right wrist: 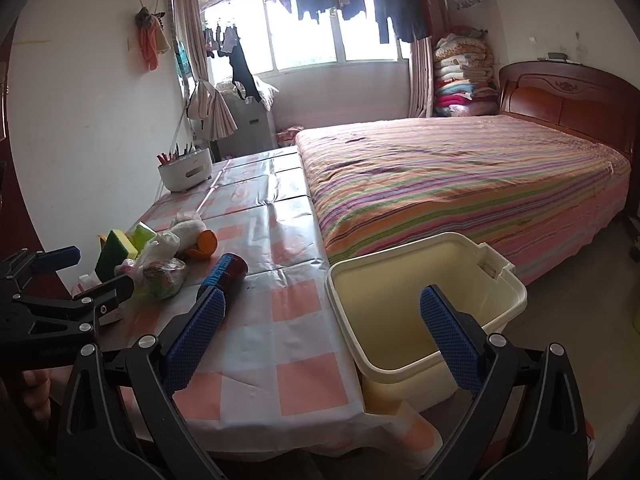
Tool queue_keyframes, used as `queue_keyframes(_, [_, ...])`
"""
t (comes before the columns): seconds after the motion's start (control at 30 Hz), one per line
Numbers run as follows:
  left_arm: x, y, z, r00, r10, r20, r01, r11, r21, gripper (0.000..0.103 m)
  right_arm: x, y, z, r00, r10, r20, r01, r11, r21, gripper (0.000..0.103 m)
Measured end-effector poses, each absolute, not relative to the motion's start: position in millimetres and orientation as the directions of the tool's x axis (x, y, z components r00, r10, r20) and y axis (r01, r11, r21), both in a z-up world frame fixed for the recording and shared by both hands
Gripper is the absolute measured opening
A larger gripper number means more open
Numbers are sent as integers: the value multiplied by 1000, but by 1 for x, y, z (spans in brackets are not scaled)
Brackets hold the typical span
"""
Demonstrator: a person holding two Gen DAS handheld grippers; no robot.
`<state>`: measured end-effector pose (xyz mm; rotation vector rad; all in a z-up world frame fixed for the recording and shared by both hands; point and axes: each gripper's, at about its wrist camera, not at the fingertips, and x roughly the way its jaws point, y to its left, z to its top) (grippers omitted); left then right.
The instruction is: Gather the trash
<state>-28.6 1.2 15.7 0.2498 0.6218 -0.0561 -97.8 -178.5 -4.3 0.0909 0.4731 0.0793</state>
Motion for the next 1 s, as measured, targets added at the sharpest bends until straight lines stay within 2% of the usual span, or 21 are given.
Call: queue_keyframes(1.0, [-23,17,13,809,59,-585,88,971,220,96,-85,-164,-10,879,136,-457,-92,989,118,97])
